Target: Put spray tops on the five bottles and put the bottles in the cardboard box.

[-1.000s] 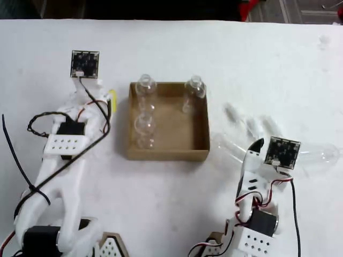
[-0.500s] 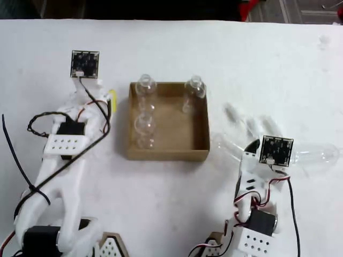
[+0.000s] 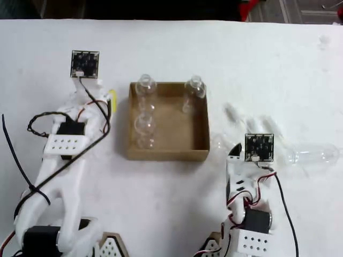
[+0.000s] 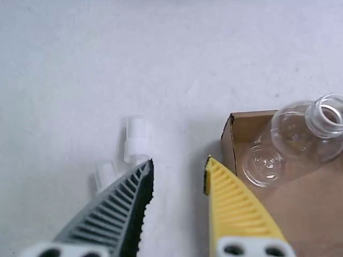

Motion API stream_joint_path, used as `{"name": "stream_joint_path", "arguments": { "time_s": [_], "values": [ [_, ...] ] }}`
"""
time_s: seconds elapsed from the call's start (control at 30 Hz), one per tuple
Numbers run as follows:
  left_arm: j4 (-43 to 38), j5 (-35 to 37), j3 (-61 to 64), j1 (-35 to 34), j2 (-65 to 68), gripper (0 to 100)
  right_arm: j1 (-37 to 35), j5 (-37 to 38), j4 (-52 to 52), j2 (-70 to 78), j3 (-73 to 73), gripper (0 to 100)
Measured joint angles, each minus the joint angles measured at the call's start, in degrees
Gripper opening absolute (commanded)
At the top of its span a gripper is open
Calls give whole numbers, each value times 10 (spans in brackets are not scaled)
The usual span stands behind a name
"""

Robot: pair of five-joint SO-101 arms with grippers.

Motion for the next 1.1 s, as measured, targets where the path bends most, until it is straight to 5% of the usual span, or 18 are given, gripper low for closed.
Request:
{"name": "stream_joint_path", "arguments": {
  "time_s": [1.1],
  "values": [
    [0, 0, 0, 0, 0, 154, -11, 80, 0, 0, 0, 145]
  ]
}}
